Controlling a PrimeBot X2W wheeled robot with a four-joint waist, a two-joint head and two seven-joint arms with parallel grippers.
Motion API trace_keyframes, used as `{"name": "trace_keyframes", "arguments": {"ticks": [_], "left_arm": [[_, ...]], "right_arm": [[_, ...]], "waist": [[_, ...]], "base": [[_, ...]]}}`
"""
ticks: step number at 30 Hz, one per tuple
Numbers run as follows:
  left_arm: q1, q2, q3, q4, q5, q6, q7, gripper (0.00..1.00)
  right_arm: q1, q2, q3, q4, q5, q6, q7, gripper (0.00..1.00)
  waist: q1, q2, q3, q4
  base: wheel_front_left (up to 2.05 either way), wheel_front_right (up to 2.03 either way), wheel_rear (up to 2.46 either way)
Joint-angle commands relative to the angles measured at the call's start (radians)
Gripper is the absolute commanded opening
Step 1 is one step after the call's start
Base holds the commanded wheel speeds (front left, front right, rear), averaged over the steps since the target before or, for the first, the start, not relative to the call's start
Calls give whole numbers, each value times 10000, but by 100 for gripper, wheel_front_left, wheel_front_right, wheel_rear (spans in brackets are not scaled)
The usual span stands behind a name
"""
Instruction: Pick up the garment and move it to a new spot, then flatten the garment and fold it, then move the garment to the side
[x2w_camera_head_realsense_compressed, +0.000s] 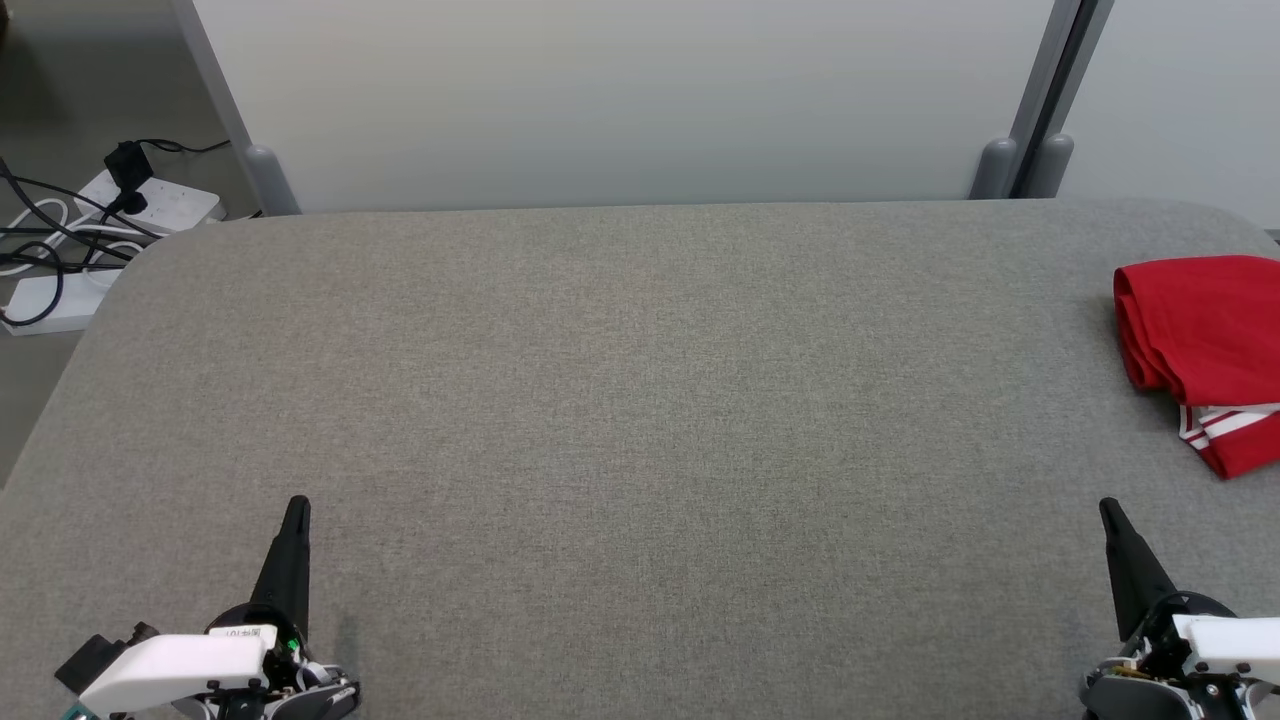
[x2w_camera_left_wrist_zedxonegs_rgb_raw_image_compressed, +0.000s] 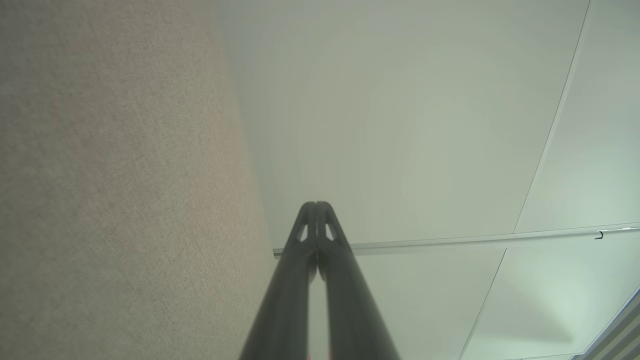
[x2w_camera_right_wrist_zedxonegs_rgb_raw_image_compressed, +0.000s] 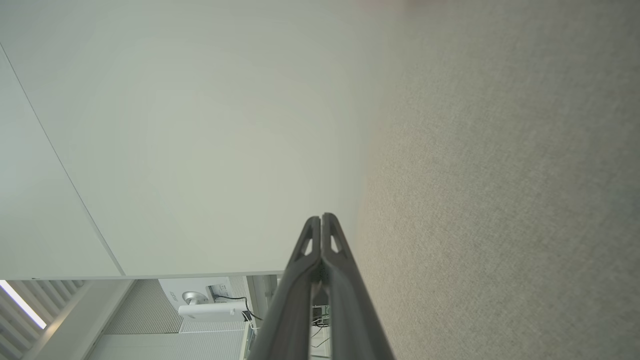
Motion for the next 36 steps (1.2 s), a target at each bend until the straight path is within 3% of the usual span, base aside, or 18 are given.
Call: {"name": "trace_keyframes", "arguments": {"ticks": [1, 36], "left_arm": [[-532, 81, 330, -236, -45, -84, 64, 0], [-532, 81, 330, -236, -45, -84, 64, 0]], "right_arm": [[-454, -105, 140, -270, 105, 46, 85, 0], [-453, -104, 144, -270, 108, 46, 82, 0]], "waist": [[0, -1, 0, 0], [0, -1, 0, 0]], "base": [[0, 0, 0], [0, 0, 0]]}}
